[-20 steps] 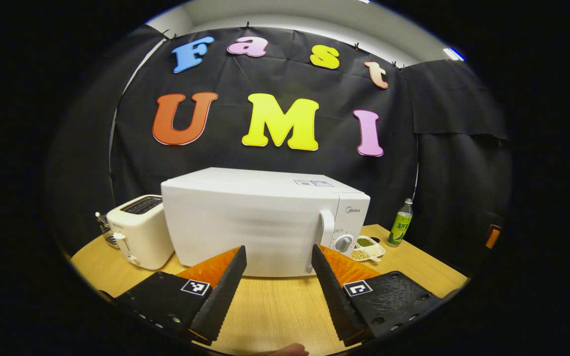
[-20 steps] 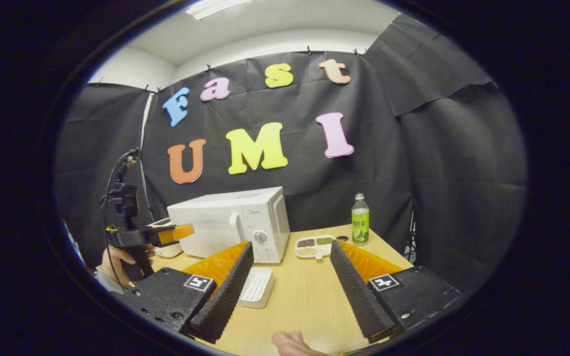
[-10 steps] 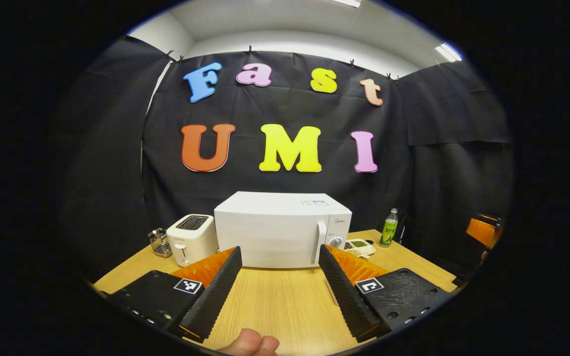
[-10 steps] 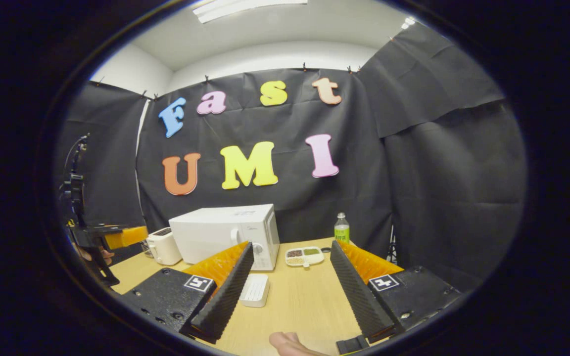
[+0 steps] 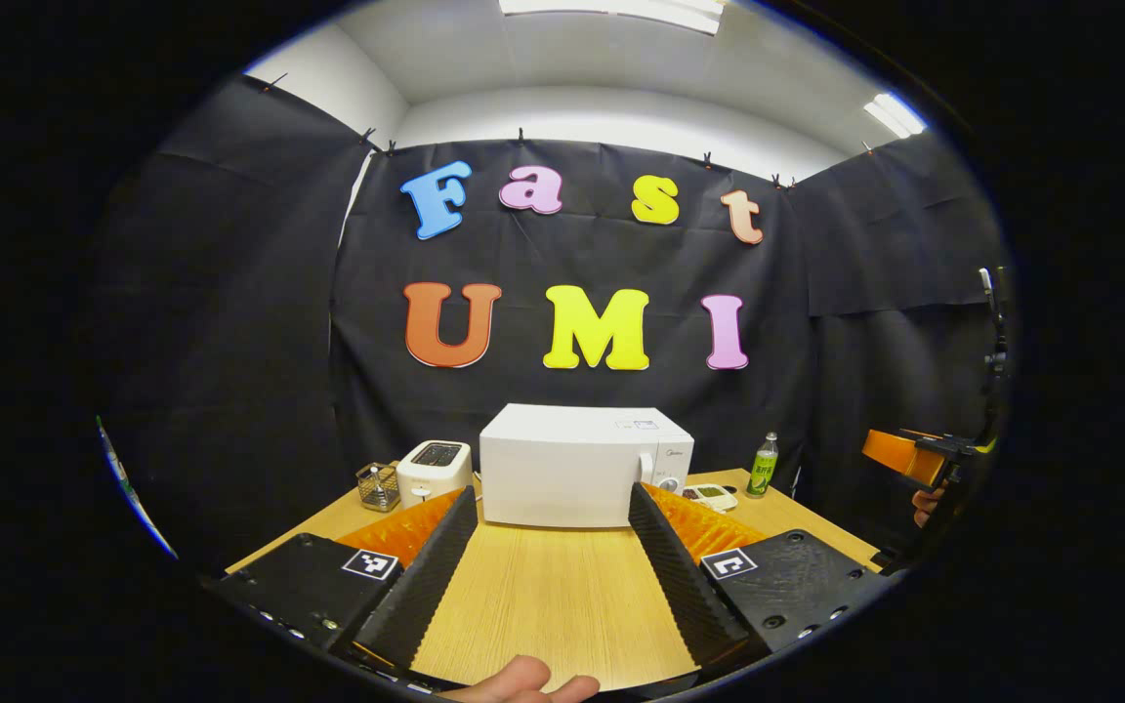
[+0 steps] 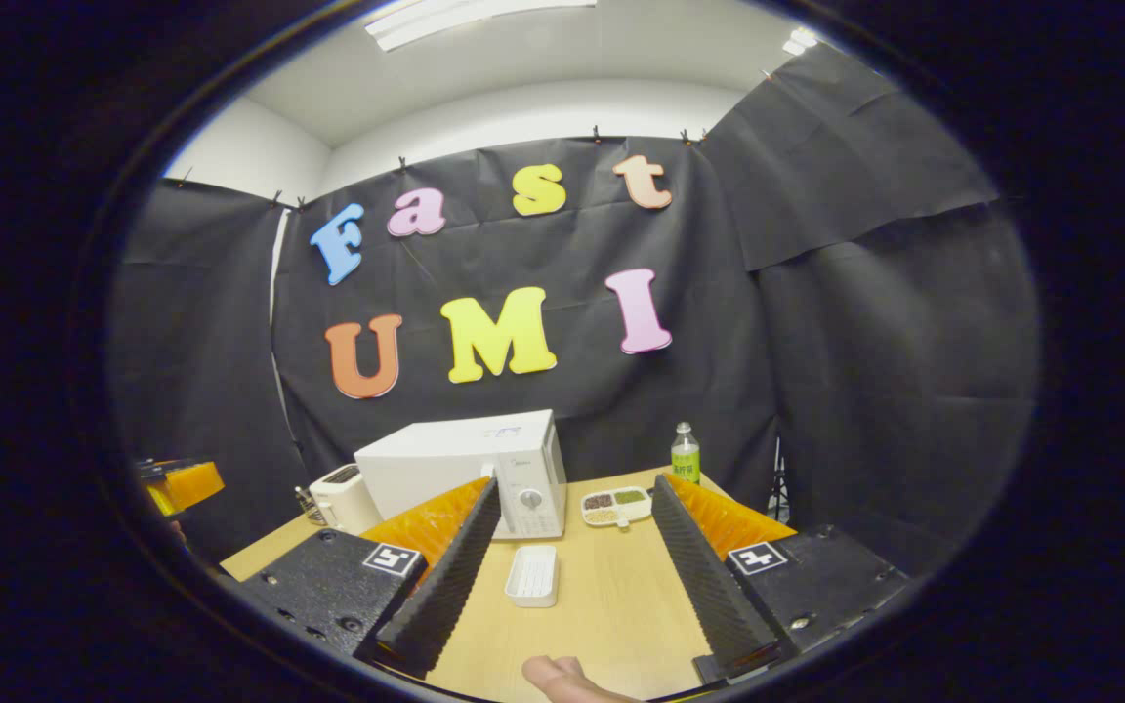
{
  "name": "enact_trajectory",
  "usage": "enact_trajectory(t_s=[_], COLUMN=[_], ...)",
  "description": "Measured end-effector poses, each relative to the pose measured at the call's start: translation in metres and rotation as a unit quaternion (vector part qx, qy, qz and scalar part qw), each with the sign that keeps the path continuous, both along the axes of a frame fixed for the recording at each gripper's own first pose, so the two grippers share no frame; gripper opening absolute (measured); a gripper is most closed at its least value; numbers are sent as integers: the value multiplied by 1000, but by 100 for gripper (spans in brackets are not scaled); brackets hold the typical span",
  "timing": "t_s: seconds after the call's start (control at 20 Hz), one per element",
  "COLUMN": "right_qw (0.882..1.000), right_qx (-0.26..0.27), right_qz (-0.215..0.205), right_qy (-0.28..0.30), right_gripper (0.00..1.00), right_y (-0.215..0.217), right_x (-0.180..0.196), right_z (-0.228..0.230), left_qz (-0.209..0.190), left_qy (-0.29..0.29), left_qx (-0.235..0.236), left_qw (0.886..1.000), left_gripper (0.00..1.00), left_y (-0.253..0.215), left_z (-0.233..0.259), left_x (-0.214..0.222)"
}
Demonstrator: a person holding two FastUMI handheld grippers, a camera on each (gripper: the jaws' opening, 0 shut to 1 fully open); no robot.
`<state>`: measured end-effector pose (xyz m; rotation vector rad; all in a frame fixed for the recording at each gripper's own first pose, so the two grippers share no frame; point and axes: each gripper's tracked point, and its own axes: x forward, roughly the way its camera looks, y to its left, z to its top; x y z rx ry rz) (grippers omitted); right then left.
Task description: Open the microwave oven with the left hand, put the food in, and close the microwave oven.
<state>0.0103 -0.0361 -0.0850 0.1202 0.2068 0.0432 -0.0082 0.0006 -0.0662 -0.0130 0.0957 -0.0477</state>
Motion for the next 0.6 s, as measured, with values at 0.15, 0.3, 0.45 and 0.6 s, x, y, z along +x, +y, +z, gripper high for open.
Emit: enact_trajectory(t_s=[0.15,0.3,0.45,0.6], right_qw=[1000,999,998,997], right_qx=[-9,-19,-28,-43], right_qz=[16,36,54,56], right_qy=[-13,-23,-27,-33], right_gripper=[92,92,92,91], right_y=[19,36,48,48], right_x=[-9,-19,-24,-25], right_z=[8,12,9,9], left_qz=[7,23,51,38], left_qy=[-14,-13,-25,-29], left_qx=[-10,-13,-17,-28], left_qw=[1000,1000,998,998], left_gripper=[96,96,96,84], left_y=[9,20,31,22], left_z=[-1,-9,-7,-12], left_x=[-23,-31,-30,-26])
